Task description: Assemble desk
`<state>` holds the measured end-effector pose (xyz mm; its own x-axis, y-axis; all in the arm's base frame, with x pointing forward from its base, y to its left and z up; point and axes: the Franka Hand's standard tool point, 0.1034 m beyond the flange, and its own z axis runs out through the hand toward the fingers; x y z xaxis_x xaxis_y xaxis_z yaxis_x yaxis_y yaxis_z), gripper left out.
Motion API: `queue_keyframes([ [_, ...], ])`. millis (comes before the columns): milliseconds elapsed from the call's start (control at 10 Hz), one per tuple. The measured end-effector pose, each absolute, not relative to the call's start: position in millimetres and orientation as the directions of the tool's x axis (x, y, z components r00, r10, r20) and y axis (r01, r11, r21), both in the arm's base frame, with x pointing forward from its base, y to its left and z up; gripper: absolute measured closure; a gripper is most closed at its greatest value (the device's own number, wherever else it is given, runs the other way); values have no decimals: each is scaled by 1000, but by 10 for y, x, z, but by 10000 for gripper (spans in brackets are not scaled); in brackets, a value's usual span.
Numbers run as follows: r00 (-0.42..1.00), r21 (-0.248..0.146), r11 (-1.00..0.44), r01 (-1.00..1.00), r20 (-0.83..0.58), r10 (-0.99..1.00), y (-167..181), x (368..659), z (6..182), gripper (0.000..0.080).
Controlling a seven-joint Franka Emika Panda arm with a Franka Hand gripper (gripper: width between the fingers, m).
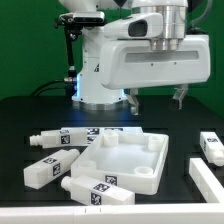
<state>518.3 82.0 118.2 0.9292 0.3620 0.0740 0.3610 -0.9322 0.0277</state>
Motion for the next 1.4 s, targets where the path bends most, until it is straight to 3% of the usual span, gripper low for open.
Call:
queue_keyframes([
  [300,943,21,-946,324,70,325,860,5160,1162,150],
  [700,974,-19,-975,223,49,222,1623,4830,810,150],
  [1000,980,-24,-981,193,43,192,1658,4794,775,150],
  [1400,991,-54,-989,136,16,136,2132,4462,266,150],
])
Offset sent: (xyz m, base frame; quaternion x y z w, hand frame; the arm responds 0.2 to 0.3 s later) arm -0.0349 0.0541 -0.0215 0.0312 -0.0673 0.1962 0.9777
